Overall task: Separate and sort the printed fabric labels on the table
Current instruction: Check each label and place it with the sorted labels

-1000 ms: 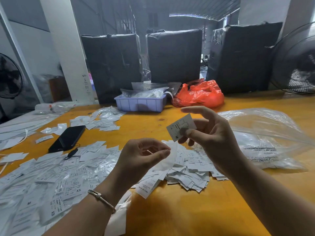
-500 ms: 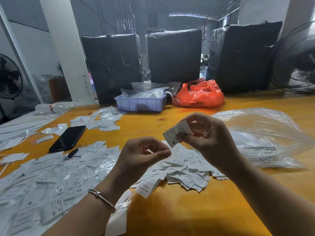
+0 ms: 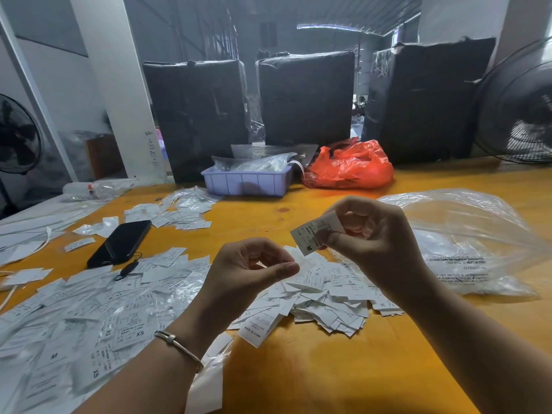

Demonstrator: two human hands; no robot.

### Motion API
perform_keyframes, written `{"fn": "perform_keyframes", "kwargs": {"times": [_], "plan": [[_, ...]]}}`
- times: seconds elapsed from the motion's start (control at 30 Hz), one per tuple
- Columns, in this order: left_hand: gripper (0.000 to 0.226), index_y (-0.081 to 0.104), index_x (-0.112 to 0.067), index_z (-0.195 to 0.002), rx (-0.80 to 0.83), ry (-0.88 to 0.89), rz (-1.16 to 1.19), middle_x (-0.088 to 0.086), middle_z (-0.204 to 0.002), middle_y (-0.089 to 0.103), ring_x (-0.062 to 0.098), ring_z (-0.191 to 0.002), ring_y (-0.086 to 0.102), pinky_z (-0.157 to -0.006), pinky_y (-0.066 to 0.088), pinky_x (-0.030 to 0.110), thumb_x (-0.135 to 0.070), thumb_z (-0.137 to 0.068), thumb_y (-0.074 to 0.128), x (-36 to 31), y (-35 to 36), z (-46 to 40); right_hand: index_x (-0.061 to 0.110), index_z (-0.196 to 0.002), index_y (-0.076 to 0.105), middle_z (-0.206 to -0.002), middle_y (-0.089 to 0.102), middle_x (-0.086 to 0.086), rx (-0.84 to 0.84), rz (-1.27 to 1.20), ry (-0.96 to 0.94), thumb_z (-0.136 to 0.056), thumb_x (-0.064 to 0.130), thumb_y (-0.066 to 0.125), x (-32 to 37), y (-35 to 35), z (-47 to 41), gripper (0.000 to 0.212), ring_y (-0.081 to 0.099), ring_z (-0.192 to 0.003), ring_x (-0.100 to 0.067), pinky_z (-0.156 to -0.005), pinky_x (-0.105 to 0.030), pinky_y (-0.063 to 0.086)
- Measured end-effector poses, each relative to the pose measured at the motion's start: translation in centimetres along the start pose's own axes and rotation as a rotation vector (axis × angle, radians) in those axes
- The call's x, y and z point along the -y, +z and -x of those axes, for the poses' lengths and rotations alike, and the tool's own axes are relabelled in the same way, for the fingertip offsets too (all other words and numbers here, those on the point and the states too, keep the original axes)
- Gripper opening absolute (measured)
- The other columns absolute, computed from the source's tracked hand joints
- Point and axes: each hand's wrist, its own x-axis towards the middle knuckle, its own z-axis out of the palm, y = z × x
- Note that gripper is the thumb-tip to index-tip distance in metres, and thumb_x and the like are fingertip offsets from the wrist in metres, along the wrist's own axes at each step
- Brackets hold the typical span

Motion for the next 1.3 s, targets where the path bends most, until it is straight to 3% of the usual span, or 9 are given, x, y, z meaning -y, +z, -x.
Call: {"fn": "perform_keyframes", "kwargs": {"times": [0.33,0.53,0.7,0.83,1.0,1.2,1.3], "plan": [[0.022,0.074,-0.019,-0.076,-0.004,-0.013,0.009,0.0,-0.08,0.074,0.017,-0.078,0.069,-0.071,0.058,0.024,-0.037,-0.065,0.078,0.11,-0.13,-0.05,0.015,-0.076,0.065,-0.074,0.069,0.014,-0.018,0.145,-0.058,-0.077,-0.002,0.074,-0.28,0.35,0.11,0.019,0.068,-0.073,0.0,-0.055,-0.014,0.051],[0.019,0.075,-0.018,-0.075,-0.005,-0.024,0.028,0.002,-0.083,0.075,0.018,-0.082,0.07,-0.072,0.058,0.032,-0.034,-0.067,0.077,0.05,-0.17,-0.02,0.009,-0.077,0.068,-0.075,0.071,0.005,0.031,0.168,-0.043,-0.075,-0.005,0.074,-0.43,0.42,0.25,0.015,0.069,-0.072,-0.002,-0.057,-0.014,0.051],[0.015,0.076,-0.022,-0.076,0.001,-0.016,0.021,0.0,-0.081,0.075,0.014,-0.078,0.069,-0.068,0.056,0.021,-0.034,-0.068,0.077,0.01,-0.1,-0.01,0.01,-0.074,0.068,-0.07,0.07,0.005,0.07,0.18,-0.051,-0.075,-0.007,0.071,-0.45,0.34,0.25,0.017,0.066,-0.066,-0.002,-0.056,-0.012,0.048],[0.022,0.076,-0.022,-0.079,0.006,-0.012,0.025,-0.001,-0.082,0.075,0.018,-0.081,0.069,-0.073,0.058,0.025,-0.039,-0.065,0.077,0.1,-0.1,-0.05,0.006,-0.073,0.067,-0.071,0.071,-0.001,-0.047,0.072,-0.05,-0.075,-0.009,0.07,-0.41,-0.06,-0.08,0.015,0.069,-0.068,-0.007,-0.061,-0.018,0.053],[0.022,0.076,-0.025,-0.08,0.012,-0.008,0.006,-0.003,-0.083,0.075,0.017,-0.082,0.069,-0.075,0.058,0.027,-0.042,-0.065,0.076,0.22,-0.12,-0.11,0.007,-0.075,0.066,-0.072,0.072,0.003,-0.089,-0.058,-0.027,-0.078,-0.009,0.069,-0.1,-0.48,-0.22,0.016,0.069,-0.069,-0.006,-0.056,-0.012,0.049],[0.025,0.076,-0.021,-0.08,0.007,0.005,0.008,-0.001,-0.083,0.075,0.017,-0.081,0.069,-0.072,0.058,0.025,-0.041,-0.065,0.077,0.48,-0.22,-0.14,0.005,-0.077,0.067,-0.077,0.073,-0.001,-0.035,0.061,-0.034,-0.077,-0.008,0.072,-0.12,-0.05,0.0,0.014,0.071,-0.073,-0.008,-0.062,-0.021,0.056],[0.022,0.076,-0.021,-0.079,0.009,0.008,0.005,-0.002,-0.083,0.075,0.015,-0.08,0.069,-0.071,0.058,0.024,-0.039,-0.066,0.077,0.53,-0.25,-0.16,0.004,-0.077,0.069,-0.075,0.072,0.0,-0.025,0.125,-0.039,-0.077,-0.006,0.073,-0.15,0.04,0.1,0.01,0.07,-0.071,-0.008,-0.061,-0.036,0.058]]}}
